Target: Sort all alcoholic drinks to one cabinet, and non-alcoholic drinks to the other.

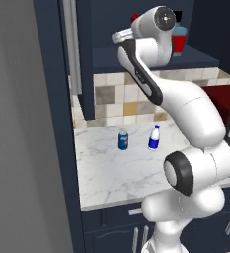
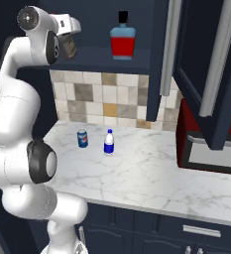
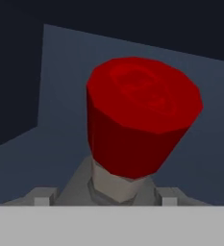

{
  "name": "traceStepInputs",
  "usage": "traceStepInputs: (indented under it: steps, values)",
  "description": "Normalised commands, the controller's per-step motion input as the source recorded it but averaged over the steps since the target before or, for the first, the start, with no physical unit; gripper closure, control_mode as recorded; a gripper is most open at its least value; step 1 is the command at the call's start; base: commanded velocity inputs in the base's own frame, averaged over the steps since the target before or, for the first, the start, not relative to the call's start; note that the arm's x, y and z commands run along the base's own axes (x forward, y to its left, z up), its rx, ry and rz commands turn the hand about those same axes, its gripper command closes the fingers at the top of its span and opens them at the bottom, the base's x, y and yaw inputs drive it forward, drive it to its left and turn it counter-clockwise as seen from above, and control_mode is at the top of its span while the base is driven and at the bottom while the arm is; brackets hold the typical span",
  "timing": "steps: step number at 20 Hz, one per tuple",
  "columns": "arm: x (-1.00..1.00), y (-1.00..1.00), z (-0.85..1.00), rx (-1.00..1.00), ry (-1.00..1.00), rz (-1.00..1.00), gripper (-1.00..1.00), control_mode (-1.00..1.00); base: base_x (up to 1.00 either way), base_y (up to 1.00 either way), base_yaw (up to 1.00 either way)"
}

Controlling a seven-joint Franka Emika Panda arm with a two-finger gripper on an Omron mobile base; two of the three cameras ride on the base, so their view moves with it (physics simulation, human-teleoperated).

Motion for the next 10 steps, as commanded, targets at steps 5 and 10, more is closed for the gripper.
traceStepInputs:
  steps: [5, 10]
  values:
    - [0.65, -0.06, -0.10, 0.00, 0.00, 0.00, 1.00, -1.00, 0.00, 0.00, 0.00]
    - [0.56, -0.02, -0.28, 0.00, 0.03, 0.00, 1.00, -1.00, 0.00, 0.00, 0.00]
